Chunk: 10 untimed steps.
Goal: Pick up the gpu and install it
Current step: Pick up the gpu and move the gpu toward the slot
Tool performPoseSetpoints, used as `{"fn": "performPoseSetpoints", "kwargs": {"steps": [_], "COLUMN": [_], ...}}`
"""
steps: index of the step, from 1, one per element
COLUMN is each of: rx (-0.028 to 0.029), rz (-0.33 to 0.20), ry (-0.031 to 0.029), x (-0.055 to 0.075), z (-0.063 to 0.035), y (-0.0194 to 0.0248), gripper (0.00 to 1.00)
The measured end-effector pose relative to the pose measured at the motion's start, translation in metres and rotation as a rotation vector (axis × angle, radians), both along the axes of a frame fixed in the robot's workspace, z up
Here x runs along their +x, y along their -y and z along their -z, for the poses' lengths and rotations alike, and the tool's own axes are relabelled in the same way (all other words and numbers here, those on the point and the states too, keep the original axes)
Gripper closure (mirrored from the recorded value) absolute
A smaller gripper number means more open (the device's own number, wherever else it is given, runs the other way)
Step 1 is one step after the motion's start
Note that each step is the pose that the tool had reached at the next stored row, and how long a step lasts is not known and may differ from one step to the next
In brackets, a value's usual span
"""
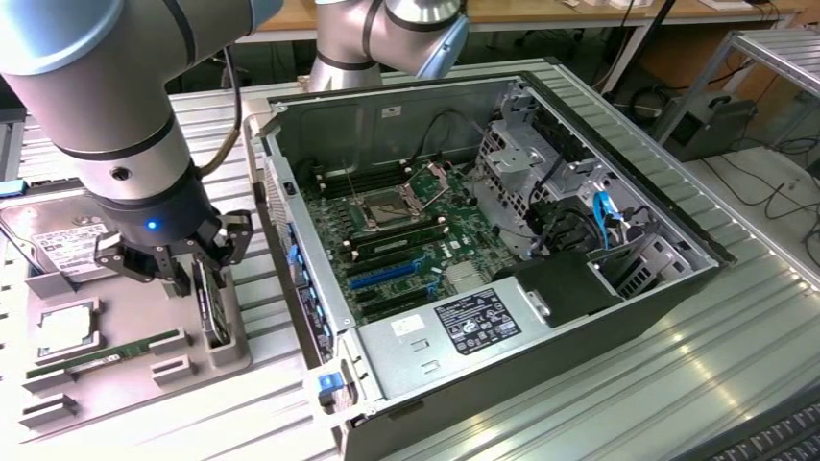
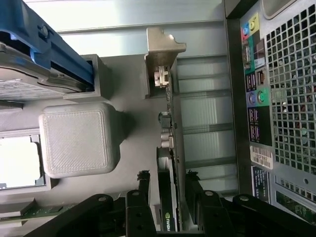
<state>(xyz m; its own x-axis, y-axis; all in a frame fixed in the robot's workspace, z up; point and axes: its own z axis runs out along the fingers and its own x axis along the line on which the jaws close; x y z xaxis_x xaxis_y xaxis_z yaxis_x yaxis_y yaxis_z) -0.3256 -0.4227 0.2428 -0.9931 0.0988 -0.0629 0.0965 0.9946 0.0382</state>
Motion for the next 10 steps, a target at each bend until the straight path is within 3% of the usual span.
{"fn": "performPoseSetpoints", "kwargs": {"steps": [7, 8, 10], "rx": [-0.0003, -0.0003, -0.0001], "rz": [0.01, 0.011, 0.011], "ry": [-0.0003, -0.0003, -0.0002], "x": [-0.0001, -0.0001, -0.0001], "z": [0.0012, 0.0013, 0.0014], "y": [-0.0014, -0.0014, -0.0014], "gripper": [0.59, 0.67, 0.67]}}
